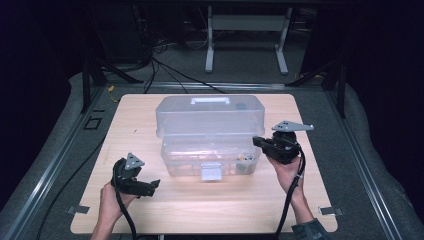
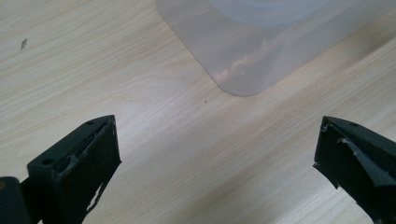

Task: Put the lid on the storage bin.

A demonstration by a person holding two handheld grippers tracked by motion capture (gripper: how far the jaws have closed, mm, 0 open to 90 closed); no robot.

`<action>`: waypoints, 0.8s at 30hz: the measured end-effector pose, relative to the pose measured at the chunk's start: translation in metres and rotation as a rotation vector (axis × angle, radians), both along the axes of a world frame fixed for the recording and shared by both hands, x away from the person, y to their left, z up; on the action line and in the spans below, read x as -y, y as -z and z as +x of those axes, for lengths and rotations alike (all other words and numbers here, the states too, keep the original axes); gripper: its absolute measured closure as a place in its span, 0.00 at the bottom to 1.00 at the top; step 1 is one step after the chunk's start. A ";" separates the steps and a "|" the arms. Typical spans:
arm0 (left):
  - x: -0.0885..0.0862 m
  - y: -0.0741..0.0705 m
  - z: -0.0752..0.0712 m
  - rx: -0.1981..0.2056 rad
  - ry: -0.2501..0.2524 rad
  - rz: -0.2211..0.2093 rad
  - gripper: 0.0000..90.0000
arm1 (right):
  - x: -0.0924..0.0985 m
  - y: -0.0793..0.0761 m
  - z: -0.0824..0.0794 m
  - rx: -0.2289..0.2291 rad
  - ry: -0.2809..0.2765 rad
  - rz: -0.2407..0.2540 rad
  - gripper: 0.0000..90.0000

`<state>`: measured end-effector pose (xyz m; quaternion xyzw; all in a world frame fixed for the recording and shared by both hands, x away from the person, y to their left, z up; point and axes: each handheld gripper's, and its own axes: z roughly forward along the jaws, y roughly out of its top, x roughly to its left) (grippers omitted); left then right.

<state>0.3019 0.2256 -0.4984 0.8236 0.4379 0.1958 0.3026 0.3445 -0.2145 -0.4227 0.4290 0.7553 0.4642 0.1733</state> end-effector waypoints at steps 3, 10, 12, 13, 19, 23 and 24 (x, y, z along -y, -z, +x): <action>0.000 0.000 0.000 0.000 0.000 0.002 0.00 | 0.001 0.001 -0.002 -0.008 -0.010 -0.002 1.00; -0.001 0.003 0.001 -0.005 0.001 0.005 0.00 | 0.002 0.010 -0.009 -0.022 -0.006 -0.037 0.99; -0.001 0.004 0.001 -0.007 0.002 0.006 0.00 | 0.004 0.012 -0.009 -0.023 -0.004 -0.039 0.99; -0.001 0.004 0.001 -0.007 -0.002 0.003 0.00 | 0.004 0.014 -0.009 -0.022 -0.005 -0.034 1.00; 0.000 0.005 0.000 -0.008 0.008 0.009 0.00 | 0.005 0.017 -0.011 -0.029 -0.010 -0.034 0.99; 0.000 0.006 0.001 -0.011 0.009 0.007 0.00 | 0.006 0.020 -0.013 -0.035 -0.008 -0.038 0.99; 0.000 0.007 0.001 -0.011 0.008 0.007 0.00 | 0.006 0.020 -0.014 -0.036 -0.011 -0.039 0.99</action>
